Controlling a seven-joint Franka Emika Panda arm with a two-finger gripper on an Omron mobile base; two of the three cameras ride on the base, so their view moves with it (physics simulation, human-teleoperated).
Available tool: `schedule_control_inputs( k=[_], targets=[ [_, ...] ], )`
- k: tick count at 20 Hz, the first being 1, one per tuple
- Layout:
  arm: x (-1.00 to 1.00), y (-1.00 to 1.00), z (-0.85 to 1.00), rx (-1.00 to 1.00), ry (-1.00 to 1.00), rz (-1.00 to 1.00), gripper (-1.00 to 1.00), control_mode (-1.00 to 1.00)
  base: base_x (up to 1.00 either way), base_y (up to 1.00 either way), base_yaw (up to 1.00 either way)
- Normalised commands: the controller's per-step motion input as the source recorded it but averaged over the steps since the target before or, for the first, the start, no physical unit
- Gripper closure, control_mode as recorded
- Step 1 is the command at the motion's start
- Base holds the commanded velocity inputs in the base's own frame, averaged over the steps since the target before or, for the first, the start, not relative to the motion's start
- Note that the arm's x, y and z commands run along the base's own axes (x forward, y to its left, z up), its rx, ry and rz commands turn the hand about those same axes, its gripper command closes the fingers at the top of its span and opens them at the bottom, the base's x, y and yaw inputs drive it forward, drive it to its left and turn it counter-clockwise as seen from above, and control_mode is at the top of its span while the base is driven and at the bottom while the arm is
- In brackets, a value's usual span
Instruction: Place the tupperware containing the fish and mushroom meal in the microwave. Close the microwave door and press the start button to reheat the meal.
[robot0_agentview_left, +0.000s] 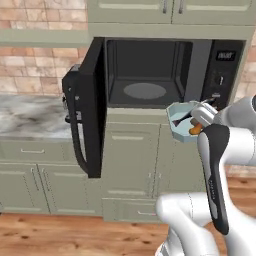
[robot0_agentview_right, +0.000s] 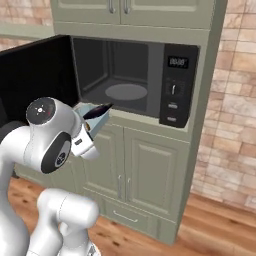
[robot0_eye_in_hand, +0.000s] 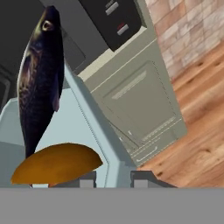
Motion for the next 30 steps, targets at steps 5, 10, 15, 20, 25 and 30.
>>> schedule_control_inputs(
  k=[5, 10, 15, 20, 25, 30],
  targets=[
    [0.00, 0.00, 0.00, 0.00, 0.00, 0.00, 1.00, 1.00, 0.56, 0.20, 0.00],
    [0.00, 0.00, 0.00, 0.00, 0.00, 0.00, 1.00, 1.00, 0.46, 0.29, 0.00],
    [0.00, 0.00, 0.00, 0.00, 0.00, 0.00, 1.00, 1.00, 0.51, 0.27, 0.00],
    [0.00, 0.00, 0.00, 0.00, 0.00, 0.00, 1.00, 1.00, 0.38, 0.10, 0.00],
    [0.00, 0.00, 0.00, 0.00, 0.00, 0.00, 1.00, 1.00, 0.29, 0.02, 0.00],
    [0.00, 0.02, -0.01, -0.01, 0.01, 0.00, 1.00, -1.00, 0.12, 0.12, 0.00]
  ],
)
